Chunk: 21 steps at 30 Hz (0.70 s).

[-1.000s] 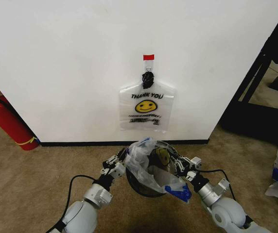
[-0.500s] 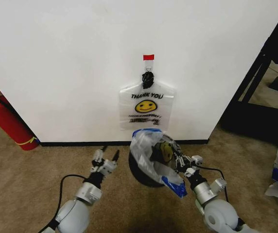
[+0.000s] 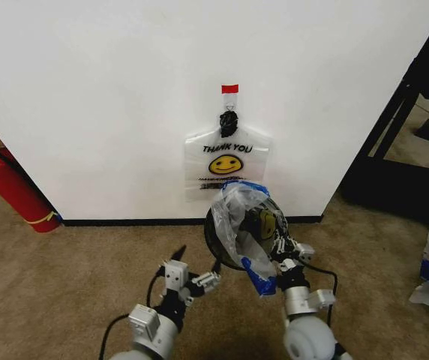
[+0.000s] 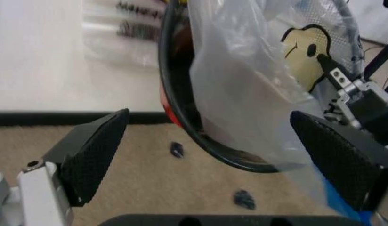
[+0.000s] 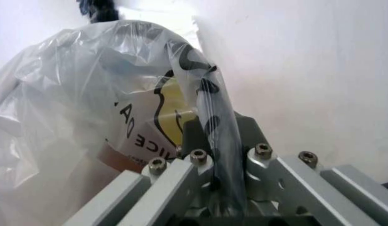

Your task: Pick up the garbage bag from the wall and place it over the trash bin.

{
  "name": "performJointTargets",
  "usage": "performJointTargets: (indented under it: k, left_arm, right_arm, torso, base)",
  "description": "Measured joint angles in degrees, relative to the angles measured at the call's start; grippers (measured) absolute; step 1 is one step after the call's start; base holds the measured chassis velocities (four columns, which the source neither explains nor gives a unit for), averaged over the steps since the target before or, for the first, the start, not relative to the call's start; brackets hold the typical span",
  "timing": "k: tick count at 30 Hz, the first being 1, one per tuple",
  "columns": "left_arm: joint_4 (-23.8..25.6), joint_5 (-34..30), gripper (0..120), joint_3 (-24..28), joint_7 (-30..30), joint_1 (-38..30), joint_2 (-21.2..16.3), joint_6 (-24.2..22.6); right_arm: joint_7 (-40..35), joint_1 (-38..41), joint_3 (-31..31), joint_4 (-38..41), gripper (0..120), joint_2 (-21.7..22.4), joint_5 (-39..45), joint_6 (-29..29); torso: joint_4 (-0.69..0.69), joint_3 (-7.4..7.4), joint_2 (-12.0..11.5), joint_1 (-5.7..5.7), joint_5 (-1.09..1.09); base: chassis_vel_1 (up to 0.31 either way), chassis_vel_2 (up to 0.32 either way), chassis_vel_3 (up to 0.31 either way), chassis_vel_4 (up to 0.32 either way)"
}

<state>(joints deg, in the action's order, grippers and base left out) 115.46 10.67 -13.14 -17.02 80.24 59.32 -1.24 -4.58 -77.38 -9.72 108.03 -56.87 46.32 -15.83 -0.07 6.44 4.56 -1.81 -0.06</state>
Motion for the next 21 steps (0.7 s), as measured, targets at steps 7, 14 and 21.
performJointTargets:
  k: [7,14,21]
  left_arm:
    - [3.59,-8.12,100,0.73,-2.95,0.78,0.76,-1.21]
    - [15.3,-27.15,100,5.85,-0.97,7.42,1.45,-3.75]
    - [15.33,-34.98,91,10.06,-0.11,10.07,5.59,-8.13]
  right_arm:
    - [-2.64,0.09,0.42,-0.34,0,-1.05,-1.41,-1.59]
    - [-10.01,0.23,2.28,-0.95,0,-5.31,-8.2,-7.46]
    - [-18.25,-0.38,5.09,-2.67,0,-11.7,-22.06,-14.54]
  torso:
    - [-0.01,0.0,0.0,0.0,0.01]
    - [0.0,-0.01,0.0,0.01,0.01]
    - [-0.02,-0.01,0.01,0.01,0.0]
  base:
    - [0.0,0.0,0.0,0.0]
    - [0.0,0.0,0.0,0.0]
    - [0.0,0.0,0.0,0.0]
